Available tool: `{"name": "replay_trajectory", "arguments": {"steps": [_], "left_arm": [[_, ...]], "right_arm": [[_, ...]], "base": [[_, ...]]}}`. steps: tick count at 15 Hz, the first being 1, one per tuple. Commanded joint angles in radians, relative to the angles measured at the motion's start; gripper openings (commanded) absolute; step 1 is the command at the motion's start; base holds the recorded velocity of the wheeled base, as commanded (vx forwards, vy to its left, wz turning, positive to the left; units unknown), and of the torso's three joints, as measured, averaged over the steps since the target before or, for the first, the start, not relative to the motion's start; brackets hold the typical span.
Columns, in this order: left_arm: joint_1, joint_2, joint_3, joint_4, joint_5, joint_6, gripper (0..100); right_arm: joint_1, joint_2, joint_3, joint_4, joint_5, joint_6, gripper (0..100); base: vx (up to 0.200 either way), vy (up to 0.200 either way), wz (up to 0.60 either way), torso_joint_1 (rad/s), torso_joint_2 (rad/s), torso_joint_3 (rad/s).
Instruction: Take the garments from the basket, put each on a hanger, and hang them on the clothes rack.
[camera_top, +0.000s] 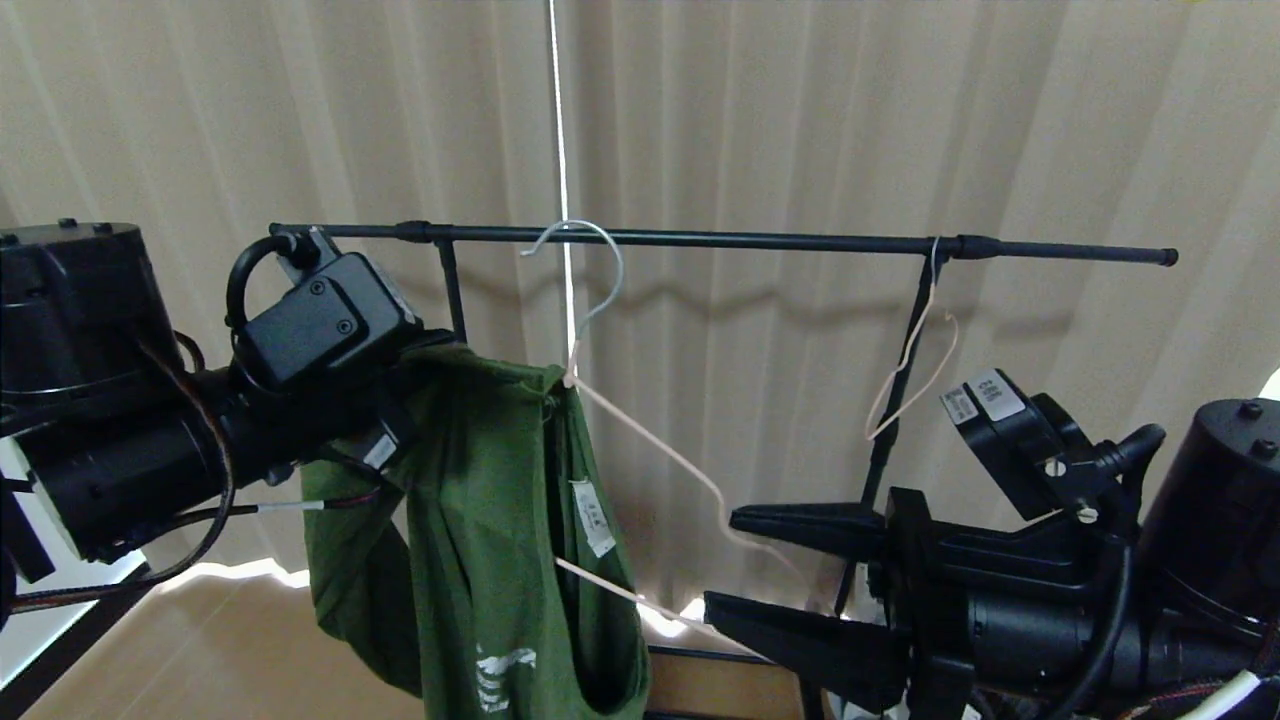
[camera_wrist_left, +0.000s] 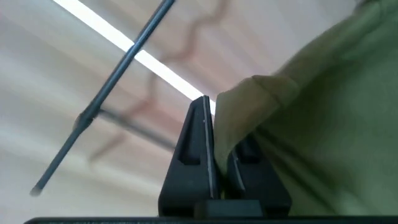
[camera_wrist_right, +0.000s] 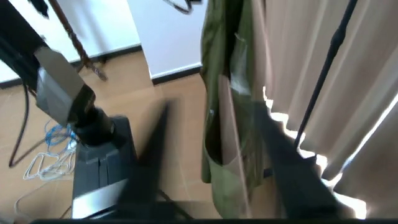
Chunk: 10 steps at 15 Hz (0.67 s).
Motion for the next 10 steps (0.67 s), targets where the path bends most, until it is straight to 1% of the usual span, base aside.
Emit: {"name": "replay_trajectory", "arguments": {"steps": [1, 3, 4, 6, 7, 8, 9, 10], "left_arm": [[0.009, -0.023, 0.015, 0.002, 0.081, -0.009, 0], [0.008, -0.058, 0.052, 0.002, 0.230, -0.055, 0], [0.003, -0.065, 0.069, 0.002, 0.326, -0.086, 0], [0.002, -0.067, 0.072, 0.002, 0.444, -0.140, 0], [0.002, -0.065, 0.070, 0.002, 0.486, -0.178, 0], [0.000, -0.065, 0.067, 0.001, 0.507, -0.215, 0], [-0.003, -0.065, 0.064, 0.001, 0.503, -0.242, 0], [-0.024, -0.067, 0.063, -0.004, 0.501, -0.293, 0]], "right_arm": [[-0.071, 0.019, 0.000, -0.002, -0.039, -0.058, 100], [-0.103, 0.028, -0.003, -0.005, -0.113, -0.104, 100], [-0.104, 0.028, 0.000, -0.003, -0.136, -0.121, 100], [-0.104, 0.047, 0.004, 0.000, -0.180, -0.141, 100], [-0.103, 0.068, 0.007, 0.000, -0.209, -0.153, 100], [-0.098, 0.099, 0.009, -0.002, -0.231, -0.161, 100], [-0.088, 0.125, 0.007, -0.008, -0.251, -0.161, 100], [-0.054, 0.157, -0.002, -0.014, -0.287, -0.159, 100]], "base": [[0.000, 0.000, 0.00, 0.000, 0.00, 0.000], [0.000, 0.000, 0.00, 0.000, 0.00, 0.000], [0.000, 0.000, 0.00, 0.000, 0.00, 0.000], [0.000, 0.000, 0.00, 0.000, 0.00, 0.000], [0.000, 0.000, 0.00, 0.000, 0.00, 0.000], [0.000, 0.000, 0.00, 0.000, 0.00, 0.000], [0.000, 0.000, 0.00, 0.000, 0.00, 0.000], [0.000, 0.000, 0.00, 0.000, 0.00, 0.000]]}}
